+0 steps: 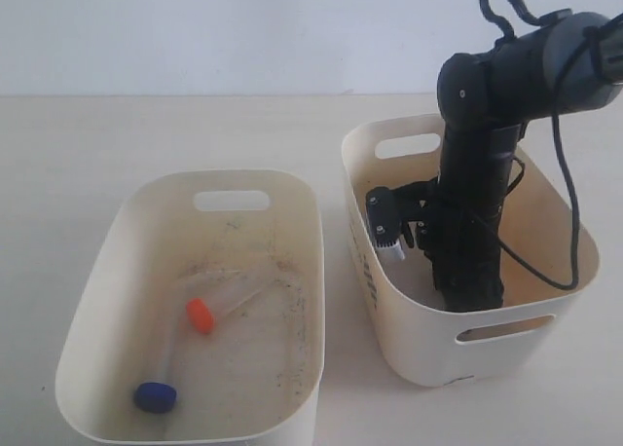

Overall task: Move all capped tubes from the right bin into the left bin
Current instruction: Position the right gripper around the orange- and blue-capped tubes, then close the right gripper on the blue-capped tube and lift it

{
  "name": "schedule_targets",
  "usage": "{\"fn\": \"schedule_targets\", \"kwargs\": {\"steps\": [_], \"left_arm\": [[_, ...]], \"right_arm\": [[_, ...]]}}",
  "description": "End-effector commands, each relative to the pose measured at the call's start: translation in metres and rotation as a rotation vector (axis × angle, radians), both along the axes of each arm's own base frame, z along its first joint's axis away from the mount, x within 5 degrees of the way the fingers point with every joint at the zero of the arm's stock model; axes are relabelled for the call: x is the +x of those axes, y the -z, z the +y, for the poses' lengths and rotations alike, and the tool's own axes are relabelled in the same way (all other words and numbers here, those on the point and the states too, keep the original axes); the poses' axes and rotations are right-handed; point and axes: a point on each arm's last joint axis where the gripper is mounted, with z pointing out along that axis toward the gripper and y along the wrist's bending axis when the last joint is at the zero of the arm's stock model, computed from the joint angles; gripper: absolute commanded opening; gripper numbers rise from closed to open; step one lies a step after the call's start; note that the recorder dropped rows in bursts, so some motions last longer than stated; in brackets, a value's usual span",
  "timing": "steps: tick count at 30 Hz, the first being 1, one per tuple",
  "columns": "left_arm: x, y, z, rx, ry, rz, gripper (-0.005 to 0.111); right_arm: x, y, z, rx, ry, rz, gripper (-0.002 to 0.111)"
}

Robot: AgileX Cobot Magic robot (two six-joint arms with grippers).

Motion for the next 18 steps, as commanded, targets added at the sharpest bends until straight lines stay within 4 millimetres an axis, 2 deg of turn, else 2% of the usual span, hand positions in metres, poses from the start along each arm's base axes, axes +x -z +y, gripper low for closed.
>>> {"fn": "schedule_targets", "kwargs": {"steps": [1, 5, 7, 9, 13, 18], "left_arm": [[0.0002, -0.0015, -0.0003, -0.004, 0.003, -0.005, 0.004], [0.0002, -0.0015, -0.0003, -0.004, 0.003, -0.005, 0.004], [0.0002, -0.0015, -0.0003, -0.004, 0.003, -0.005, 0.004], [0.0002, -0.0015, -0.0003, -0.004, 0.003, -0.005, 0.004], [0.0002, -0.0015, -0.0003, -0.004, 0.003, -0.005, 0.004], [0.0002, -0.0015, -0.0003, -0.004, 0.003, -0.005, 0.004]], "right_arm": [[-0.0003, 0.0124, 0.0005, -0.01, 0.011, 0.042, 0.057], [0.0006, 0.0148, 0.0007, -0.01, 0.011, 0.038, 0.056], [0.0005, 0.0148, 0.0005, -0.011, 0.01, 0.039, 0.049], [0.0, 0.0146, 0.0003, -0.012, 0.003, 0.045, 0.036], [-0.0033, 0.0138, -0.0006, -0.015, -0.033, 0.082, 0.0], [-0.0044, 0.0122, -0.0026, -0.034, -0.039, 0.09, 0.0]]}}
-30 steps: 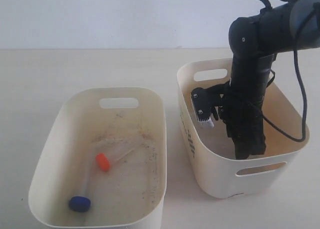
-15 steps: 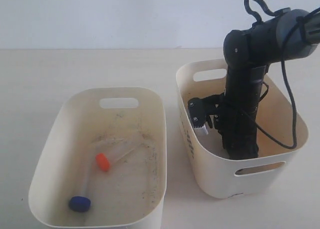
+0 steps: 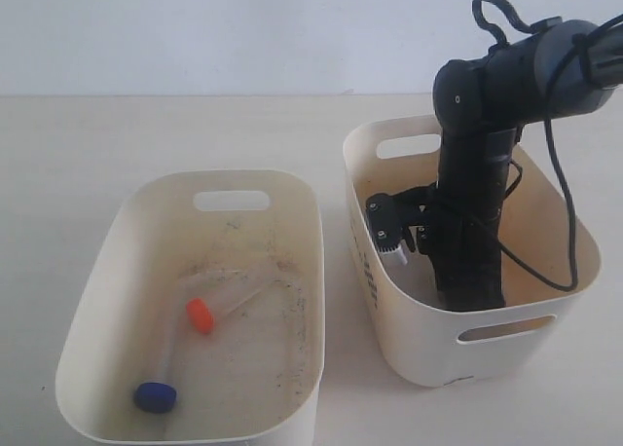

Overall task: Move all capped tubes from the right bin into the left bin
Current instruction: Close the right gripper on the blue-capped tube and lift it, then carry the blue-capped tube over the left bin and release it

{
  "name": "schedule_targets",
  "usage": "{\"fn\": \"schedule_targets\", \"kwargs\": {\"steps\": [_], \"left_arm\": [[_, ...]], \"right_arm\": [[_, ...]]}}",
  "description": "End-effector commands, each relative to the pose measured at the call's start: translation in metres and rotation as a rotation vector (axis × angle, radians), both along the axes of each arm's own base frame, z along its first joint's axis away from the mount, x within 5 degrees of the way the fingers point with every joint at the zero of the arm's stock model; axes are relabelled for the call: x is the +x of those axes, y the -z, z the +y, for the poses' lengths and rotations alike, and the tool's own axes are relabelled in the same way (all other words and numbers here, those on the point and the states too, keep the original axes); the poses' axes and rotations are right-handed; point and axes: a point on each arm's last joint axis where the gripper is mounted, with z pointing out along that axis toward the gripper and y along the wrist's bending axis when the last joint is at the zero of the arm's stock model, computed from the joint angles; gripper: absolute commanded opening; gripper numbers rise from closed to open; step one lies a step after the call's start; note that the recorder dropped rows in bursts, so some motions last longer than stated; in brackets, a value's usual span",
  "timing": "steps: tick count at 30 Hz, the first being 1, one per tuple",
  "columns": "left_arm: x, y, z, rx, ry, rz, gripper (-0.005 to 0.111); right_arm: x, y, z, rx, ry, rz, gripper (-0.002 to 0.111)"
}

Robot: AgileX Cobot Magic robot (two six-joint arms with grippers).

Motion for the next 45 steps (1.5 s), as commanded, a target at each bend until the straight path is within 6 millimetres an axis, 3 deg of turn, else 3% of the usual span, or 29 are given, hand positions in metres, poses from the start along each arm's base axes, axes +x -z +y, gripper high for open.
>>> {"fn": "schedule_targets", "kwargs": {"steps": [1, 5, 10, 22, 27, 31, 37, 45], "left_arm": [[0.0, -0.001, 0.0, -0.004, 0.003, -0.005, 0.004], [0.0, -0.001, 0.0, -0.004, 0.003, -0.005, 0.004], [0.0, -0.001, 0.0, -0.004, 0.003, -0.005, 0.004], [0.0, -0.001, 0.0, -0.004, 0.003, -0.005, 0.004], [0.0, -0.001, 0.0, -0.004, 0.003, -0.005, 0.004], [0.0, -0.001, 0.0, -0.004, 0.003, -0.005, 0.004], [0.0, -0.001, 0.0, -0.004, 0.003, -0.005, 0.004], [0.0, -0.001, 0.0, -0.004, 0.003, -0.005, 0.004]], "right_arm": [[-0.005, 0.003, -0.003, -0.029, -0.021, 0.049, 0.0], [-0.005, -0.014, -0.007, -0.051, -0.025, -0.002, 0.0], [-0.006, -0.055, -0.012, -0.053, -0.035, -0.151, 0.0], [-0.005, -0.119, -0.018, -0.006, 0.1, -0.504, 0.0], [-0.021, -0.167, -0.015, 0.142, 0.159, -0.64, 0.0], [-0.031, -0.19, 0.001, 0.377, 0.268, -0.634, 0.0], [-0.049, -0.203, 0.054, 0.76, 0.42, -0.415, 0.0], [-0.06, -0.173, 0.111, 0.78, 0.392, -0.283, 0.0]]}}
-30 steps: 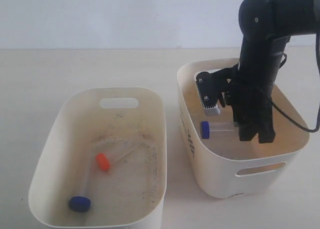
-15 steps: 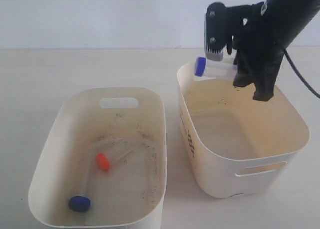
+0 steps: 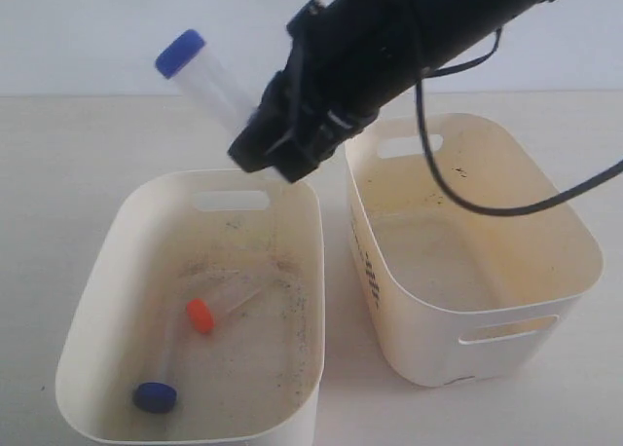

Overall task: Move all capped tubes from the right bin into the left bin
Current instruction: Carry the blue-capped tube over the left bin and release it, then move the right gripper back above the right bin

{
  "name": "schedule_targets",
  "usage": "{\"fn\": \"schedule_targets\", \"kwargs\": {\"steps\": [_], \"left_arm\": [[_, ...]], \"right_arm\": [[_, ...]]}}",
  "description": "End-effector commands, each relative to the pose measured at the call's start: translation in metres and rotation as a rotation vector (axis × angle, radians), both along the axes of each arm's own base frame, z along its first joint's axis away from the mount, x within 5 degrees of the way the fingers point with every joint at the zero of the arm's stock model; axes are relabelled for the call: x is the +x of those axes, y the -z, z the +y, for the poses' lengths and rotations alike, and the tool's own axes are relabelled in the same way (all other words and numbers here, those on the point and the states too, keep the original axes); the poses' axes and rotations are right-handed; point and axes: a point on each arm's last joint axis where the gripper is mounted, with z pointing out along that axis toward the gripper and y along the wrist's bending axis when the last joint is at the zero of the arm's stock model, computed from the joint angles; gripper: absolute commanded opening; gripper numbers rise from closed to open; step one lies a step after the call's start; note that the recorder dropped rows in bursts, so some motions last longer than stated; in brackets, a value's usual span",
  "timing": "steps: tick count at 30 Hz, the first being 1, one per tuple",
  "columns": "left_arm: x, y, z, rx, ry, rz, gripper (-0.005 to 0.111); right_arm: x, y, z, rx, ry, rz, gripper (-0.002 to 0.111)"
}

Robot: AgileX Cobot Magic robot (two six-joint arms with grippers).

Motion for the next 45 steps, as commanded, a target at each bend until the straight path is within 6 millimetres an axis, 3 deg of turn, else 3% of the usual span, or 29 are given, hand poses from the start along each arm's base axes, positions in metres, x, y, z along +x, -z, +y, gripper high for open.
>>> {"fn": "schedule_targets", "kwargs": {"steps": [1, 4, 8, 10, 14, 22, 24, 29, 38, 45], "left_arm": [[0.0, -0.001, 0.0, -0.004, 0.003, -0.005, 0.004], [0.0, -0.001, 0.0, -0.004, 0.003, -0.005, 0.004], [0.0, -0.001, 0.0, -0.004, 0.003, -0.005, 0.004], [0.0, -0.001, 0.0, -0.004, 0.003, -0.005, 0.004], [0.0, -0.001, 0.0, -0.004, 0.003, -0.005, 0.004], [0.0, -0.001, 0.0, -0.004, 0.003, -0.005, 0.004], [0.0, -0.001, 0.0, -0.004, 0.003, -0.005, 0.004], [0.0, -0.001, 0.0, -0.004, 0.003, -0.005, 0.004], [0.0, -0.001, 0.0, -0.004, 0.003, -0.005, 0.004], [0.0, -0.001, 0.0, -0.004, 0.003, -0.005, 0.004]], "right_arm": [[0.0, 0.021, 0.026, 0.004, 0.004, 0.071, 0.001], [0.001, 0.035, 0.035, -0.02, -0.017, 0.097, 0.019], [0.002, 0.044, 0.038, -0.033, -0.008, 0.148, 0.073], [0.001, 0.045, 0.038, -0.036, -0.001, 0.177, 0.08], [-0.003, 0.046, 0.037, -0.048, -0.023, 0.205, 0.063], [-0.001, 0.028, 0.021, -0.061, 0.001, 0.154, 0.009], [-0.001, 0.024, 0.018, -0.075, 0.014, 0.119, 0.0], [0.0, 0.021, 0.012, -0.105, 0.1, 0.127, 0.0], [0.004, 0.033, -0.011, -0.356, 0.199, 0.128, 0.0], [0.021, 0.035, -0.045, -0.373, 0.325, 0.197, 0.0]]}}
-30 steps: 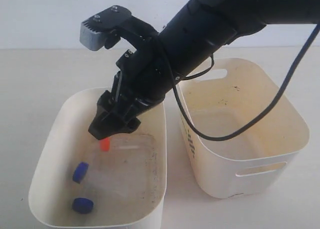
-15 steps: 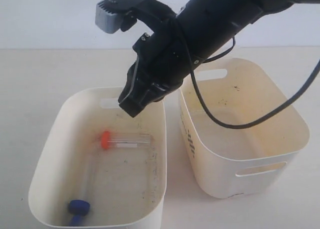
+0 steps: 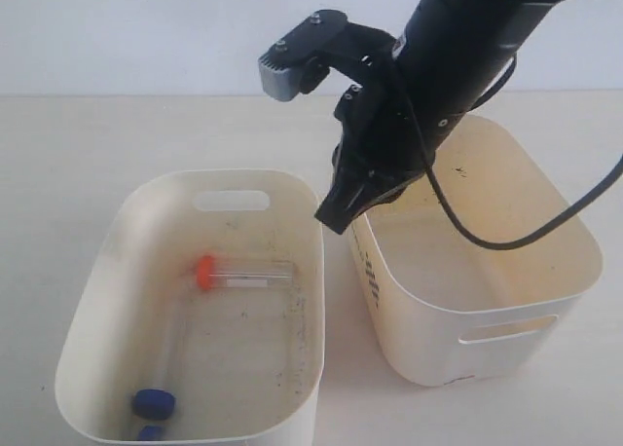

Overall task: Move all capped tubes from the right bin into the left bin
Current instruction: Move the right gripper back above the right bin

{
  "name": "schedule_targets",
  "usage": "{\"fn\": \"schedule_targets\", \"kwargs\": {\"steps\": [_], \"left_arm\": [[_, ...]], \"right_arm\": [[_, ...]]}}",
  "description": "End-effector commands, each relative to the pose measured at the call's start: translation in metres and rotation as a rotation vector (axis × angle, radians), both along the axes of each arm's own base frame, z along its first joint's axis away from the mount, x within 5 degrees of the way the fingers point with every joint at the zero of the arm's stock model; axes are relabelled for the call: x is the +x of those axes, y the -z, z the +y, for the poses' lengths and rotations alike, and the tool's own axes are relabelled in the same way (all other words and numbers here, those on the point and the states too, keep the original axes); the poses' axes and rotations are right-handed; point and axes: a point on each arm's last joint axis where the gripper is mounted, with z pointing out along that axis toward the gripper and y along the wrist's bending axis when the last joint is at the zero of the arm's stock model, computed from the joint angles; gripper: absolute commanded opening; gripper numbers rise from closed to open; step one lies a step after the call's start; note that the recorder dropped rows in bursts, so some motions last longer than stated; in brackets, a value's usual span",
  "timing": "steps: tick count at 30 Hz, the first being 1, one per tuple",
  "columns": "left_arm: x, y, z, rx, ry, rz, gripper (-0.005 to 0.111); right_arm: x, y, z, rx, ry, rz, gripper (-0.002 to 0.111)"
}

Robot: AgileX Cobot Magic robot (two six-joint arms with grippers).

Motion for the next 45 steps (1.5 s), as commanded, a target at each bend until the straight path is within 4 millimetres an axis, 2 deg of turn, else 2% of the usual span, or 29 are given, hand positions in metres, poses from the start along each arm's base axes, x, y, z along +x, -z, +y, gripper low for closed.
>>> {"fn": "schedule_targets", "kwargs": {"steps": [1, 6, 10, 13, 18, 30, 36, 45], "left_arm": [[0.0, -0.001, 0.0, -0.004, 0.003, -0.005, 0.004], [0.0, -0.001, 0.0, -0.004, 0.003, -0.005, 0.004], [0.0, -0.001, 0.0, -0.004, 0.003, -0.005, 0.004], [0.0, -0.001, 0.0, -0.004, 0.003, -0.005, 0.004], [0.0, -0.001, 0.0, -0.004, 0.003, -0.005, 0.004], [0.0, -0.001, 0.0, -0.004, 0.003, -0.005, 0.004], [0.0, -0.001, 0.0, -0.004, 0.003, -0.005, 0.004], [0.0, -0.001, 0.0, -0.004, 0.003, -0.005, 0.004]], "right_arm": [[0.013, -0.005, -0.026, -0.006, 0.103, -0.007, 0.0], [0.023, -0.004, -0.054, -0.03, 0.144, 0.008, 0.0], [0.028, -0.002, -0.078, -0.078, 0.069, 0.009, 0.0], [0.03, -0.002, -0.086, -0.106, -0.029, -0.016, 0.0], [0.03, -0.002, -0.087, -0.122, -0.115, -0.045, 0.0], [0.036, -0.003, -0.086, -0.098, -0.076, -0.093, 0.0], [0.02, 0.001, -0.09, -0.146, -0.135, 0.078, 0.0], [0.018, 0.002, -0.093, -0.183, -0.16, 0.09, 0.0]]}}
